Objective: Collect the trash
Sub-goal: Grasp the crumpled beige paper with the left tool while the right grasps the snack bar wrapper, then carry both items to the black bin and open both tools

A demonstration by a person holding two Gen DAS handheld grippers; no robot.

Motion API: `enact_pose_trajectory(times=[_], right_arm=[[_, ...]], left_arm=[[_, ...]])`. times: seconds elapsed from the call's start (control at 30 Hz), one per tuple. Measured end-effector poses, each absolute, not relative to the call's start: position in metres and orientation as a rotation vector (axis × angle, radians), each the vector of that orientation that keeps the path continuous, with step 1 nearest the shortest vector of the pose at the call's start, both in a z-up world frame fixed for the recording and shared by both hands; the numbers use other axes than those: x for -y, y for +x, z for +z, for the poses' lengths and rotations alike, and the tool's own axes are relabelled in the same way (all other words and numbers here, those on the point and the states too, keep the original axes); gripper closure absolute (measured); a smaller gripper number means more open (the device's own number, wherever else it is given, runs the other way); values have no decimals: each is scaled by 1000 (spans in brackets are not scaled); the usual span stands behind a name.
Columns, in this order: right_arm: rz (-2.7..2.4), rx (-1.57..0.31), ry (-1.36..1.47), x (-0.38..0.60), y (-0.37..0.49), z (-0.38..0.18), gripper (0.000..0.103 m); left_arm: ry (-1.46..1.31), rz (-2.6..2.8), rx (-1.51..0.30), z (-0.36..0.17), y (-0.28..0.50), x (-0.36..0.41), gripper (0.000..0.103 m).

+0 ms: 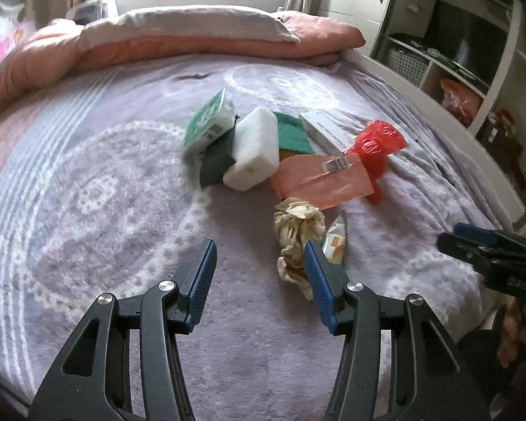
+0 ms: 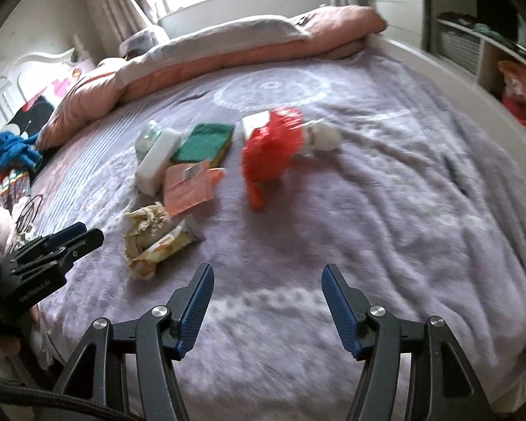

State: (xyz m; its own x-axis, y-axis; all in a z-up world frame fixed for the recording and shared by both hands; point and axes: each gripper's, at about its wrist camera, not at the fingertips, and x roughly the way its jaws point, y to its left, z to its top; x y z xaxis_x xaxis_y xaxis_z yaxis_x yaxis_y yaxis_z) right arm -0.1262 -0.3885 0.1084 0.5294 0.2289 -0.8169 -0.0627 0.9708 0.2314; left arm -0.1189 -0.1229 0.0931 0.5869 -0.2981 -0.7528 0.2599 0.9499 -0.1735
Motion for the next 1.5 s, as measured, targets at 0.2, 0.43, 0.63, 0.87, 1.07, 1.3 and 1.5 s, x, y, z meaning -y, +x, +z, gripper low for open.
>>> enact_pose_trajectory(times=[0.2,0.43,0.63,0.87,1.07,1.3,1.5], right_arm=[[191,-1016,187,375,-101,102,42],[220,-1054,232,369,-94,93,42],[288,-1083,231,346,-95,87,42],[382,-1112,248,294,-79,72,42],[337,-1120,239,268,-61,49,62],[327,-1073,190,289,-82,70,83],[273,-1014,124,323,-123,103,83]], left_arm=[[-67,-396,-947,81,-105,137,53],[-114,-453,-999,61,-72,159,54],[-126,-463,-1019,59,-67,144,81],[-75,-388,-921,86,-90,102,81],[-66,-344,-912,86,-100,88,81],[-64,-408,-911,88,-116,112,81],[-65,-521,-911,95,-131,154,81]])
